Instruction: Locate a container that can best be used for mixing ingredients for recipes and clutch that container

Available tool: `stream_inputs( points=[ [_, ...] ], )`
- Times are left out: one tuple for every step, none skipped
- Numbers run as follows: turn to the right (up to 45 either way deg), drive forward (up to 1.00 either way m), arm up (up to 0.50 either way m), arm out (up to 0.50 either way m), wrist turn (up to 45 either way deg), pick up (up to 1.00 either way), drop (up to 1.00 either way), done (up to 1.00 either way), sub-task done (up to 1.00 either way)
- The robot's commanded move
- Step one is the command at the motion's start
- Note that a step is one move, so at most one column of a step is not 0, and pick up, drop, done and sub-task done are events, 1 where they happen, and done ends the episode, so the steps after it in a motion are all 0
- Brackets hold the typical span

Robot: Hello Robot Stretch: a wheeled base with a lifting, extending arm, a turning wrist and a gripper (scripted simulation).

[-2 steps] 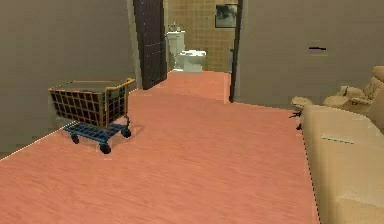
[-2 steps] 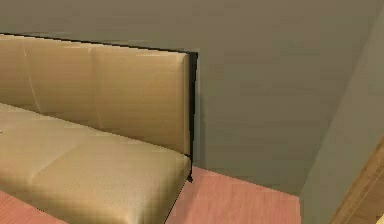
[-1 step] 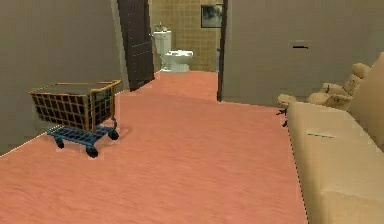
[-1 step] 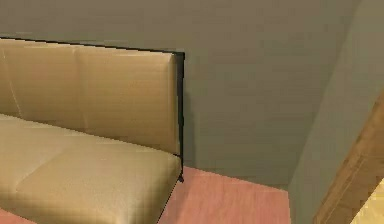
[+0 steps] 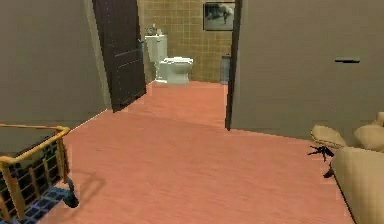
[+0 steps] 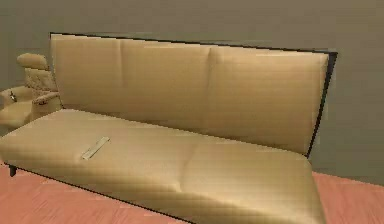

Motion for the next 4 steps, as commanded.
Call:
stream_inputs(
  points=[
    [0.0, 1.0, 0.0, 0.0, 0.0, 0.0, 0.0, 0.0, 0.0],
    [3.0, 0.0, 0.0, 0.0, 0.0, 0.0, 0.0, 0.0, 0.0],
    [-6.0, 0.0, 0.0, 0.0, 0.0, 0.0, 0.0, 0.0, 0.0],
    [-3.0, 0.0, 0.0, 0.0, 0.0, 0.0, 0.0, 0.0, 0.0]
  ],
)
